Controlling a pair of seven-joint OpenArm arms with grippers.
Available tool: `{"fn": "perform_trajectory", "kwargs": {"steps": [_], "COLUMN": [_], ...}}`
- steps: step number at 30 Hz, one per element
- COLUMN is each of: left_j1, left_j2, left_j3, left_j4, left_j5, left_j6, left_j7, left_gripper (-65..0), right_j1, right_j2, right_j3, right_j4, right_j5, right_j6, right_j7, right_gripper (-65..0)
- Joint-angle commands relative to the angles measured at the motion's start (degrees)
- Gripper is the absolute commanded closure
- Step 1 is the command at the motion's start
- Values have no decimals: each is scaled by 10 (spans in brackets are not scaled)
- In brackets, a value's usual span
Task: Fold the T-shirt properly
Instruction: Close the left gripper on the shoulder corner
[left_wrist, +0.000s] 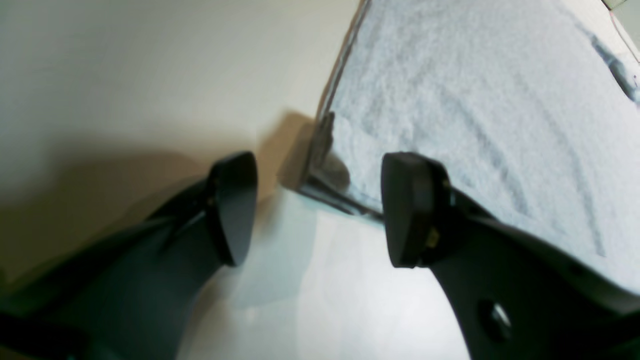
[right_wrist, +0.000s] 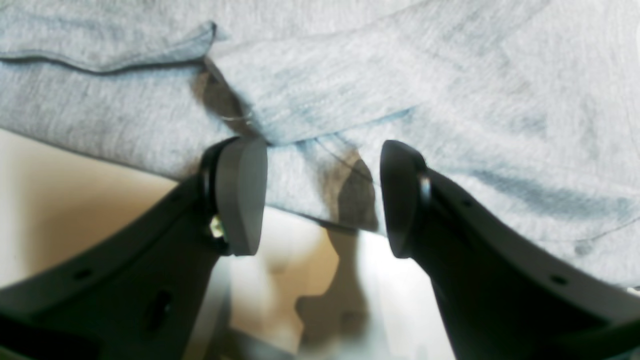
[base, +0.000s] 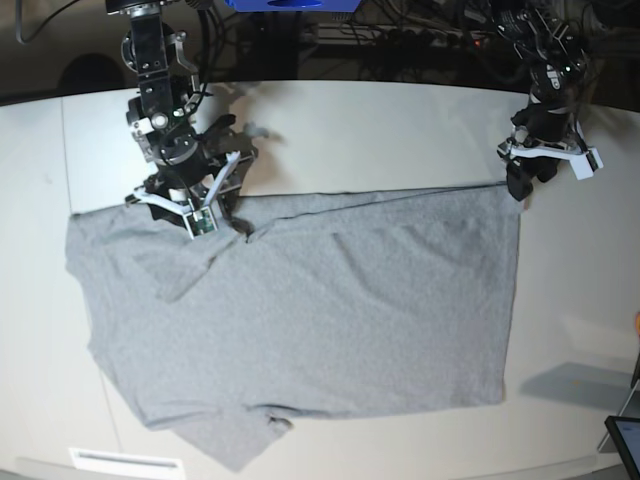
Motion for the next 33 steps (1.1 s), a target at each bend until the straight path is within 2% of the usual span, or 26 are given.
{"fn": "perform_trajectory", "kwargs": {"steps": [1,10,14,18,21,33], "left_j1": [-4,-17,-33,-34,-34,-35], "left_j2": [-5,-5,-5,-5,-5,-5], "left_j3": [-1,0,-3,-1,-1,-1], "left_j4": [9,2,-13,-13,-13,-13], "left_j5": [-8,-5,-6,-6,-6,-5], "left_j6": [-4,-4,-4,-4,-4,-4], "left_j7": [-14,-11,21,20,20,20], "left_gripper": [-386,-385,-376,-230,-155,-136], "right_j1": [5,5,5,5,5,6], "right_j2": [0,0,0,0,0,0], "right_j3": [0,0,0,1,1,1], "right_j4": [11,11,11,11,11,11], "right_j5": [2,2,2,2,2,2], "right_j6": [-5,-5,-5,-5,-5,-5], "right_j7": [14,14,14,14,14,14], "right_gripper": [-345,-345,-345,-344,-344,-344]}}
